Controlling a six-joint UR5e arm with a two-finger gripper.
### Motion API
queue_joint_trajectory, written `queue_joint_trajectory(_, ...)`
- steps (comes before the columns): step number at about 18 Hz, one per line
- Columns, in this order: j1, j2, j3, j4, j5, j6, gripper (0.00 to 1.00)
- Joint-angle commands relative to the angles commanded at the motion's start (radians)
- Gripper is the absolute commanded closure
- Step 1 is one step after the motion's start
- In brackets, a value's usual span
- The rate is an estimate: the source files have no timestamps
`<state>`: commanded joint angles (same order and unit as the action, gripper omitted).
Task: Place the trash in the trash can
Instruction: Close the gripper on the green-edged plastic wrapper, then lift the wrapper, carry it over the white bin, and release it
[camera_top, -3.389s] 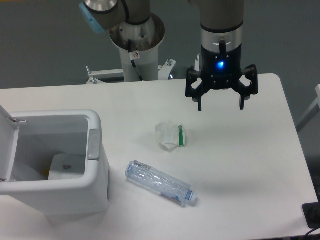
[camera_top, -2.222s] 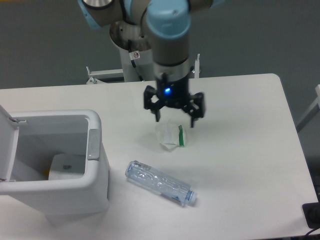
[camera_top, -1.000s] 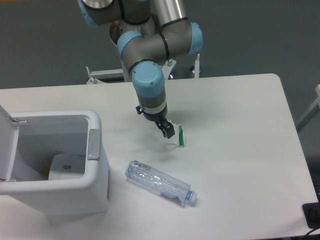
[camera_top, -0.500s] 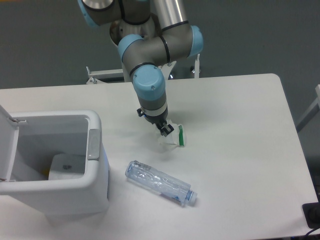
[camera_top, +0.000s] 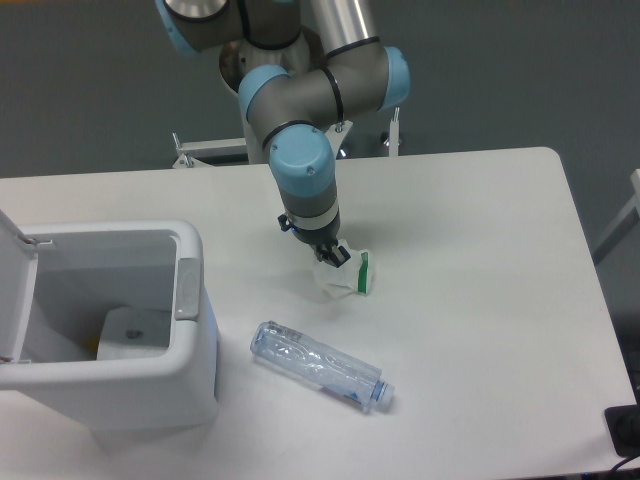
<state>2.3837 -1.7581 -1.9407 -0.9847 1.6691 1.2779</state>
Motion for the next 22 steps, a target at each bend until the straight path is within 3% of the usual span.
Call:
queue_joint_trajectory(2,0.026,0.052,0.064,-0.070,-0.047,-0.055,1.00)
queue_joint_trajectory(4,0.055,0.083,0.144,-0.130,-0.176,-0.145,1.00)
queue_joint_trajectory(7,0.088,0.085,0.247,-0.129,-0.354,-0.349,1.00)
queue_joint_trajectory(10,0.095,0.080,0.376,-0.114,-0.497,-0.657,1.00)
queue_joint_trajectory(12,0.086,0.071,0.433,-0.079,-0.508,-0.834,1.00)
queue_joint_trajectory(14,0.078,0.083,0.450,-0.054,-0.511,-0.908,1.00)
queue_joint_trajectory(17,0.006,0.095,0.499,-0.048,-0.523,-1.046,1.00)
queue_joint_trajectory(22,-0.127,0.085,0.496,0.078,-0.581,-1.169,1.00)
